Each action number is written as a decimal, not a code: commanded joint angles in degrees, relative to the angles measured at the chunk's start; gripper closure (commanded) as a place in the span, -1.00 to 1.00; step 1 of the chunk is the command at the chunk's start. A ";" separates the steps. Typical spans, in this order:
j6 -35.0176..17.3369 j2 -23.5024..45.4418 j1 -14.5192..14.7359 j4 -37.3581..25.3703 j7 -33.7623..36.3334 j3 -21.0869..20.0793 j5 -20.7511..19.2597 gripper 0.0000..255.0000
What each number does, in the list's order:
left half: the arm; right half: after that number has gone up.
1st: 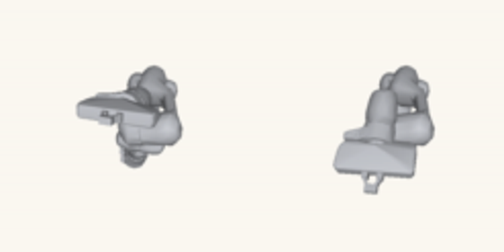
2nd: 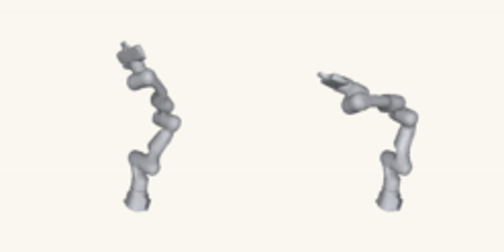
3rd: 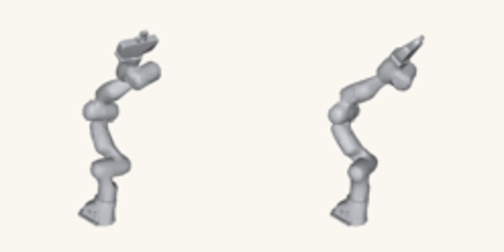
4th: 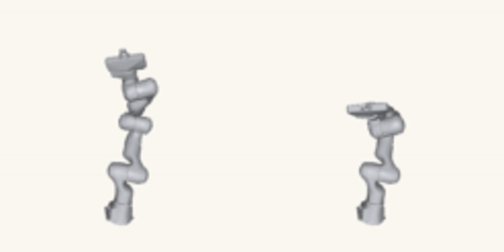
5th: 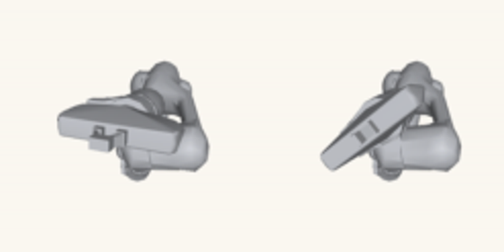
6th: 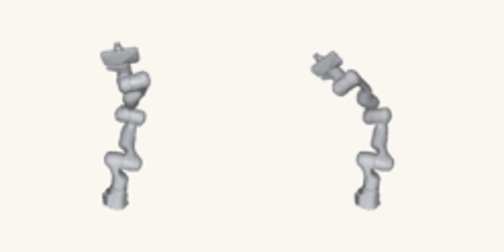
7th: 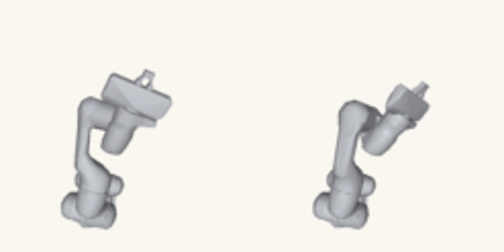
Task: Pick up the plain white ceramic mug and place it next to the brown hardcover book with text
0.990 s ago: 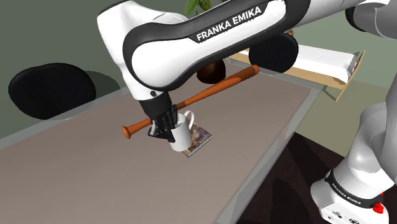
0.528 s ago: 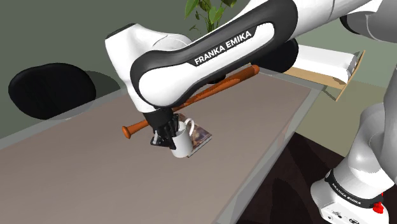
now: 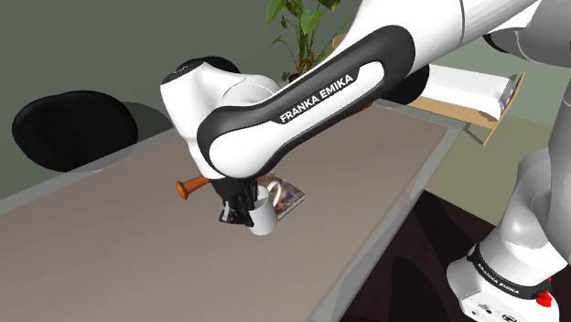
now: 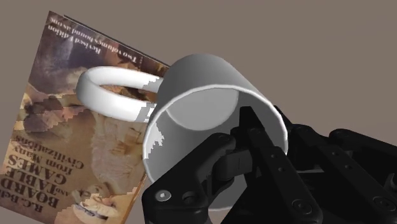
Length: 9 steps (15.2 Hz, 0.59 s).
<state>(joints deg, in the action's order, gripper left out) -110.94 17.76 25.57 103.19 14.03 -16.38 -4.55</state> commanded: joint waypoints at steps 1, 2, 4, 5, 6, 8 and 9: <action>-0.50 0.55 -0.20 0.50 -0.03 0.27 -0.21 1.00; -0.50 0.56 -0.21 0.49 -0.02 0.26 -0.21 1.00; -0.50 0.56 -0.23 0.49 -0.02 0.24 -0.22 1.00; -0.50 0.56 -0.24 0.49 -0.02 0.23 -0.22 1.00; -0.50 0.56 -0.25 0.49 -0.01 0.22 -0.22 1.00; -0.58 0.66 -0.24 0.48 0.00 0.21 -0.26 -1.00; -0.63 1.03 -0.26 0.17 -0.06 0.28 -0.36 -1.00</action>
<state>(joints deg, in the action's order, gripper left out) -111.52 18.69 25.39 103.23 14.01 -16.19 -4.86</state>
